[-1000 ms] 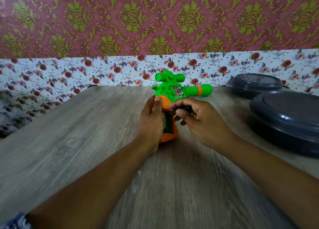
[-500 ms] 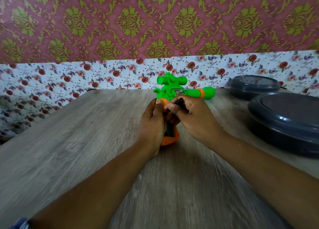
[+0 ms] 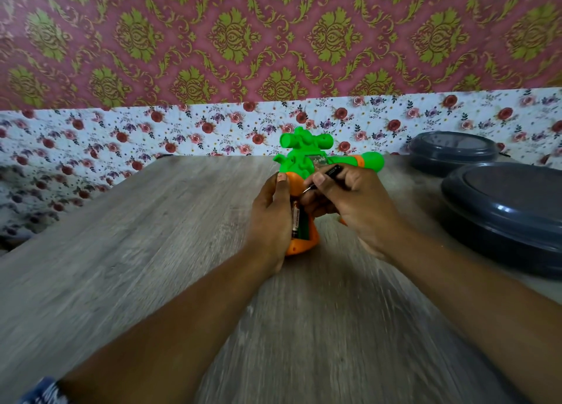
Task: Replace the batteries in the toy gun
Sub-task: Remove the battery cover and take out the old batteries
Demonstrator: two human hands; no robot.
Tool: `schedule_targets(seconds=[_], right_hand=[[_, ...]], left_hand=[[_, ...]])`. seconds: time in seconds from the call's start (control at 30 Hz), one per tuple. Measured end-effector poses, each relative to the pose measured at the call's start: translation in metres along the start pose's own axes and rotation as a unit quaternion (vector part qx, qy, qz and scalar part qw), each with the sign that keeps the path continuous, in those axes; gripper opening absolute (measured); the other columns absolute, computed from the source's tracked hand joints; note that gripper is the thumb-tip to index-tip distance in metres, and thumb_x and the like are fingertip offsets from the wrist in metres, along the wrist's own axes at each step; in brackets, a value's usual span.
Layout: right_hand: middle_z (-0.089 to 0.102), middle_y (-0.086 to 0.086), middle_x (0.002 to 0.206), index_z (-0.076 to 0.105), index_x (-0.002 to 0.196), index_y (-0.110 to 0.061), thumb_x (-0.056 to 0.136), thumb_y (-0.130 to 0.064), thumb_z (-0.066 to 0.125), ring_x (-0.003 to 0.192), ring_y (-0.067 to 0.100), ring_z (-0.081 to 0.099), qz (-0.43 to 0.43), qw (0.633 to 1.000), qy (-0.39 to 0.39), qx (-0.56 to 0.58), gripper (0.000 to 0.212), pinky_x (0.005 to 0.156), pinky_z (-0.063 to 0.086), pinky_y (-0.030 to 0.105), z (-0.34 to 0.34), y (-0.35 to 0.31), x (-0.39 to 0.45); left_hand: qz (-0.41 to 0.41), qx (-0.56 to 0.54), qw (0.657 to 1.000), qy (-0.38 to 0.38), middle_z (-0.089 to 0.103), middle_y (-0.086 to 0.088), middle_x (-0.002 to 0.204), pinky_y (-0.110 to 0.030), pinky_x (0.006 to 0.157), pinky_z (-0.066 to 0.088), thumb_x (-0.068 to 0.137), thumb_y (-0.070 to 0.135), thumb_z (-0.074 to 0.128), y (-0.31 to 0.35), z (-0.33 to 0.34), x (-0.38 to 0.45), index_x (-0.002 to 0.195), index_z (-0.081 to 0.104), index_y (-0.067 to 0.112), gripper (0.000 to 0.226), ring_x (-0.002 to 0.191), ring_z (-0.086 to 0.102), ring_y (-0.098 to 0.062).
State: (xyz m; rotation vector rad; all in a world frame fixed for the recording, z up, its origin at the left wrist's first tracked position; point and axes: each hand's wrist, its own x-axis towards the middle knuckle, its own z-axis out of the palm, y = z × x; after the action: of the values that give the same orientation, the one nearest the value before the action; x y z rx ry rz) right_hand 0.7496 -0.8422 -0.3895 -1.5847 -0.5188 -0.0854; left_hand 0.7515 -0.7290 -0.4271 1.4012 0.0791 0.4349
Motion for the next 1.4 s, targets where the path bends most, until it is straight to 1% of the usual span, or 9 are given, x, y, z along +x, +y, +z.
schedule_targets(seconds=[0.1,0.2,0.47,0.6,0.67,0.73,0.87,1.13,1.4], right_hand=[[0.063,0.011,0.068,0.06,0.078,-0.009,0.095,-0.007,0.044,0.059,0.02,0.06,0.0,1.0,0.002,0.011,0.023,0.061,0.055,0.028,0.001,0.0,-0.001],[0.063,0.012,0.069,0.06,0.078,-0.009,0.096,-0.01,0.043,0.059,0.02,0.059,0.007,1.0,0.013,0.015,0.024,0.057,0.053,0.022,-0.002,-0.003,-0.003],[0.056,0.007,0.06,0.057,0.074,-0.01,0.095,-0.018,0.047,0.056,0.019,0.053,-0.009,0.997,0.067,-0.025,0.025,0.059,0.047,0.03,-0.005,-0.003,-0.007],[0.054,-0.003,0.062,0.06,0.076,-0.014,0.094,-0.018,0.049,0.058,0.008,0.051,-0.073,0.982,0.051,-0.167,0.022,0.06,0.041,0.021,-0.005,0.001,-0.007],[0.062,-0.001,0.078,0.066,0.092,-0.011,0.091,-0.013,0.053,0.071,0.005,0.053,-0.112,0.953,0.002,-0.281,0.014,0.062,0.036,0.009,-0.002,0.004,-0.009],[0.065,0.007,0.096,0.067,0.105,-0.011,0.087,-0.01,0.056,0.087,0.016,0.057,-0.139,0.928,-0.019,-0.346,0.02,0.074,0.04,0.016,0.0,0.008,-0.009],[0.066,0.013,0.097,0.068,0.105,-0.012,0.086,-0.008,0.057,0.091,0.025,0.059,-0.161,0.915,-0.042,-0.367,0.023,0.08,0.046,0.033,-0.001,0.005,-0.01],[0.069,0.004,0.101,0.067,0.1,-0.012,0.082,-0.007,0.061,0.093,0.015,0.059,-0.155,0.924,-0.031,-0.348,0.019,0.071,0.033,0.004,-0.003,0.008,-0.008],[0.07,0.004,0.092,0.069,0.092,-0.01,0.074,-0.005,0.063,0.067,-0.007,0.048,-0.17,0.927,-0.028,-0.333,0.02,0.066,0.032,-0.003,-0.003,0.01,-0.008]], left_hand=[[-0.008,0.007,1.0,0.0,0.063,-0.003,0.085,-0.047,0.091,0.052,0.099,0.038,0.039,0.0,0.0,0.0,0.094,0.062,0.018,0.031,0.084,0.062,-0.02],[-0.019,0.011,1.0,0.002,0.065,-0.006,0.094,-0.036,0.079,0.054,0.099,0.04,0.038,0.001,-0.002,0.0,0.116,0.059,0.011,0.04,0.082,0.064,-0.018],[-0.043,0.002,0.999,-0.003,0.066,-0.007,0.076,-0.029,0.059,0.052,0.099,0.042,0.037,0.003,-0.002,-0.001,0.124,0.053,0.018,0.039,0.061,0.064,-0.019],[-0.036,-0.007,0.999,-0.007,0.066,-0.008,0.073,-0.031,0.06,0.054,0.099,0.043,0.034,0.004,-0.001,-0.003,0.111,0.056,0.018,0.036,0.058,0.064,-0.019],[-0.028,-0.009,1.0,0.001,0.067,-0.004,0.075,-0.031,0.063,0.055,0.1,0.041,0.034,0.004,0.0,-0.003,0.1,0.059,0.021,0.033,0.061,0.067,-0.014],[-0.025,-0.001,1.0,0.004,0.068,-0.002,0.085,-0.033,0.075,0.056,0.1,0.039,0.033,0.005,0.0,-0.004,0.097,0.06,0.023,0.031,0.076,0.069,-0.015],[-0.027,0.0,1.0,0.005,0.067,-0.003,0.095,-0.042,0.09,0.053,0.1,0.038,0.033,0.008,0.0,-0.007,0.094,0.06,0.025,0.031,0.095,0.066,-0.022],[-0.01,0.014,1.0,0.009,0.064,0.005,0.092,-0.039,0.087,0.053,0.1,0.041,0.032,0.008,0.001,-0.008,0.095,0.058,0.03,0.028,0.096,0.064,-0.02],[0.019,0.033,0.999,0.013,0.062,0.01,0.084,-0.023,0.069,0.05,0.101,0.035,0.033,0.008,0.002,-0.008,0.084,0.057,0.029,0.03,0.079,0.061,-0.005]])
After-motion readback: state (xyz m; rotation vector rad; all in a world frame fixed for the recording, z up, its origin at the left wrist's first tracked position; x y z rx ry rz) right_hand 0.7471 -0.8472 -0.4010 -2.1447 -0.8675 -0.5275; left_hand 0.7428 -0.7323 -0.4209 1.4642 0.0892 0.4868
